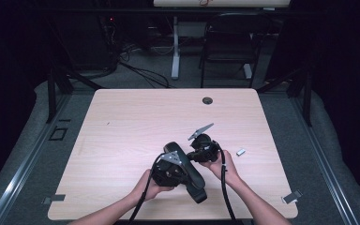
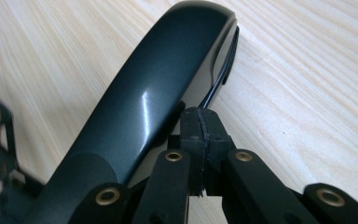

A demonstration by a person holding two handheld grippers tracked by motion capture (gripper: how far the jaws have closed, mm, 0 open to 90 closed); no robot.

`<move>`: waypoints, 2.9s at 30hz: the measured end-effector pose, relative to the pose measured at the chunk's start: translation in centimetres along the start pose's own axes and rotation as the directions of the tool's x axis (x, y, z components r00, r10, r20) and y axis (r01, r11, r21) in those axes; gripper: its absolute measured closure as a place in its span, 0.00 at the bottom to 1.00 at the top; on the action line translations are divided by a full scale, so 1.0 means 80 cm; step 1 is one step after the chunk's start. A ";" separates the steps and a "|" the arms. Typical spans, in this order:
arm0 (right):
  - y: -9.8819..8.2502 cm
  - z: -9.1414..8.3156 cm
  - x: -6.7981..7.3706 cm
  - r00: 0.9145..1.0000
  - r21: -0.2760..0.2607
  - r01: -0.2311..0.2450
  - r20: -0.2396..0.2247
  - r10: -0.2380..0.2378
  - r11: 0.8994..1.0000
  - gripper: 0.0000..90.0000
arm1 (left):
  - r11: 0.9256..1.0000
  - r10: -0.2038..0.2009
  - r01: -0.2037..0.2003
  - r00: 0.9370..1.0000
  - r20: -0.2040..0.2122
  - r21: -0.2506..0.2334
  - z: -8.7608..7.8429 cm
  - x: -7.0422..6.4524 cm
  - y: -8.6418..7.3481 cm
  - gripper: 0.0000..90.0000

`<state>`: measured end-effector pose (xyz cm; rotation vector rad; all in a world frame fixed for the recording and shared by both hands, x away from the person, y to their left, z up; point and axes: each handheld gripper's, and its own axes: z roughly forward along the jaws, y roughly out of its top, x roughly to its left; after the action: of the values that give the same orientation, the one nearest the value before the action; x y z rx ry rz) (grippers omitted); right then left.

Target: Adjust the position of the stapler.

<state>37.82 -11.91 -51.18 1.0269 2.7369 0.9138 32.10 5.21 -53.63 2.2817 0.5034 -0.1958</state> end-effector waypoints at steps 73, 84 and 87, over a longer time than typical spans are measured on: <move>-0.002 -0.023 0.038 0.977 0.102 0.197 0.060 -0.204 0.975 0.59 | 0.946 -0.315 0.285 0.923 -0.222 -0.157 -0.117 0.072 -0.047 0.00; -0.008 -0.031 0.033 0.970 0.094 0.241 0.008 -0.243 0.966 0.54 | 0.948 -0.305 0.272 0.927 -0.217 -0.167 -0.120 0.071 -0.047 0.00; -0.012 -0.038 0.032 0.971 0.085 0.238 0.005 -0.240 0.968 0.50 | 0.945 -0.311 0.277 0.926 -0.215 -0.174 -0.122 0.073 -0.048 0.00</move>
<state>34.44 -12.44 -48.89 0.6890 2.8261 0.7564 35.64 16.40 -51.18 2.0927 0.9602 -0.0286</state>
